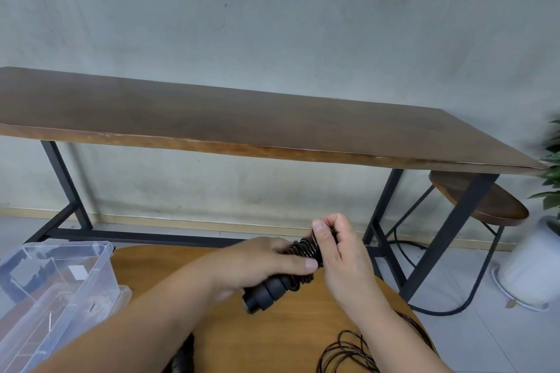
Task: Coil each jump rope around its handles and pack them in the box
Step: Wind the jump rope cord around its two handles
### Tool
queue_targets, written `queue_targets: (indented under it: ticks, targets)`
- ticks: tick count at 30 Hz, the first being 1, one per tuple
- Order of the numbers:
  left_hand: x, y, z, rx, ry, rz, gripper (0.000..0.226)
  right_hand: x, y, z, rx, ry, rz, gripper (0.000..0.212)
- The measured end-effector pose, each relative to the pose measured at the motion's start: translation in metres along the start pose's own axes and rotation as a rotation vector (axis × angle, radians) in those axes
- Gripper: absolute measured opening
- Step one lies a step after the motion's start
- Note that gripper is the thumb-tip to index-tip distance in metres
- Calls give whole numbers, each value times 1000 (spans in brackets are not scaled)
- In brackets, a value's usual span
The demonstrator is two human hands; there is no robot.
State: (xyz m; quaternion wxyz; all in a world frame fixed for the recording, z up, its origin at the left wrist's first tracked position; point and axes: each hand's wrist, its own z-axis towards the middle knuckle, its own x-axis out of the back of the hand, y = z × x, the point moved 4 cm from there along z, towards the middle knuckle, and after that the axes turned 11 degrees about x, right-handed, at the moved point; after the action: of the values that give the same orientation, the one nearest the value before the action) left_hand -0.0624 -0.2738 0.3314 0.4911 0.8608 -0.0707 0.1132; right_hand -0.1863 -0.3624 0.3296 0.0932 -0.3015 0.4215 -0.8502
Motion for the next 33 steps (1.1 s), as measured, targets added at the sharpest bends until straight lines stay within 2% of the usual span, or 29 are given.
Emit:
queue_targets:
  ticks: [4, 8, 10, 12, 13, 15, 17, 19, 24, 28, 33]
  targets:
    - [8, -17, 10, 41, -248, -207, 80, -3, -7, 1, 43, -8, 76, 29]
    - [4, -19, 16, 14, -311, -314, 100, -6, -8, 4, 44, -55, 176, 23]
    - [1, -18, 19, -12, -310, -354, 94, -4, -6, 6, 60, -42, 199, 27]
    - [0, -18, 20, -33, -237, -395, 82, 0, -6, 10, 102, -3, 146, 29]
    - [1, -19, 20, -30, -183, -414, 84, 3, -7, 11, 117, 16, 103, 27]
    - [3, -21, 21, -28, -73, -421, 83, 10, -9, 13, 139, 53, 16, 16]
    - [6, -21, 20, -37, 17, -401, 70, 14, -11, 12, 153, 74, -18, 8]
    - [6, -18, 19, -43, 60, -369, 66, 14, -10, 9, 166, 87, 32, 9]
    - [10, -14, 15, -73, 139, -316, 73, 15, -9, 5, 165, 100, 90, 16]
    - [11, -10, 11, -85, 193, -227, 60, 17, -10, 3, 131, 114, 120, 11]
    - [8, -16, 14, -24, 316, -130, 67, 14, -6, -1, -21, 177, 252, 15]
